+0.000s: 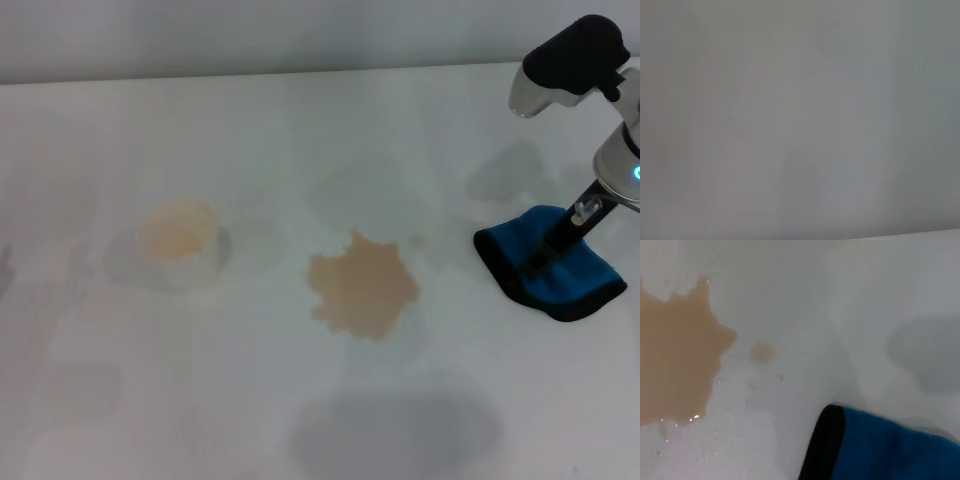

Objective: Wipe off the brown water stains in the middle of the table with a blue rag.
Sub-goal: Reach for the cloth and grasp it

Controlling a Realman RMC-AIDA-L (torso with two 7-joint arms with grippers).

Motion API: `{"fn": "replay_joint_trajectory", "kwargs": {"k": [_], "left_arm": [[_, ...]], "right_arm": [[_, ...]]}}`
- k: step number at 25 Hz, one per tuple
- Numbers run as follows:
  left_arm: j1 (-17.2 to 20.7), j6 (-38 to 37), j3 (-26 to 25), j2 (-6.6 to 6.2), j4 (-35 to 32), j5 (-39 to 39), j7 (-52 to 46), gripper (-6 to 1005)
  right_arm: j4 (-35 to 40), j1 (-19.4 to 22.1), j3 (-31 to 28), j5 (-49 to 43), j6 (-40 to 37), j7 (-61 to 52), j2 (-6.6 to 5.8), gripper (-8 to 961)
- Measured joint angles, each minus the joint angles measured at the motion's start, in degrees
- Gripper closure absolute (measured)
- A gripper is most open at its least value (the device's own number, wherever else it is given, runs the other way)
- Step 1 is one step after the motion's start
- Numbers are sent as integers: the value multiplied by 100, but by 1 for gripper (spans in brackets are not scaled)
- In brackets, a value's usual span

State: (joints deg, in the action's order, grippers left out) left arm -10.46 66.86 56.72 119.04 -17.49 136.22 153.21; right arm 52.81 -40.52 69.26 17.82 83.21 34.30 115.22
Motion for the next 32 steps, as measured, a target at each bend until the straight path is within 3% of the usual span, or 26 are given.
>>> {"fn": "replay_joint_trajectory", "kwargs": {"k": [12, 20, 25, 32], "left_arm": [[-4, 3, 15, 6, 0, -8, -2, 122], [-45, -14, 15, -3, 0, -9, -2, 121], [-70, -32, 15, -12, 0, -9, -2, 122], [-65, -47, -3, -12, 0, -8, -2, 122]], "right_arm": [[44, 0, -1, -170, 52, -52, -9, 368], [18, -31, 108, -174, 85, -30, -9, 536], [-4, -9, 253, -228, 82, -52, 2, 778], [206, 19, 372, -244, 29, -58, 9, 838]]}}
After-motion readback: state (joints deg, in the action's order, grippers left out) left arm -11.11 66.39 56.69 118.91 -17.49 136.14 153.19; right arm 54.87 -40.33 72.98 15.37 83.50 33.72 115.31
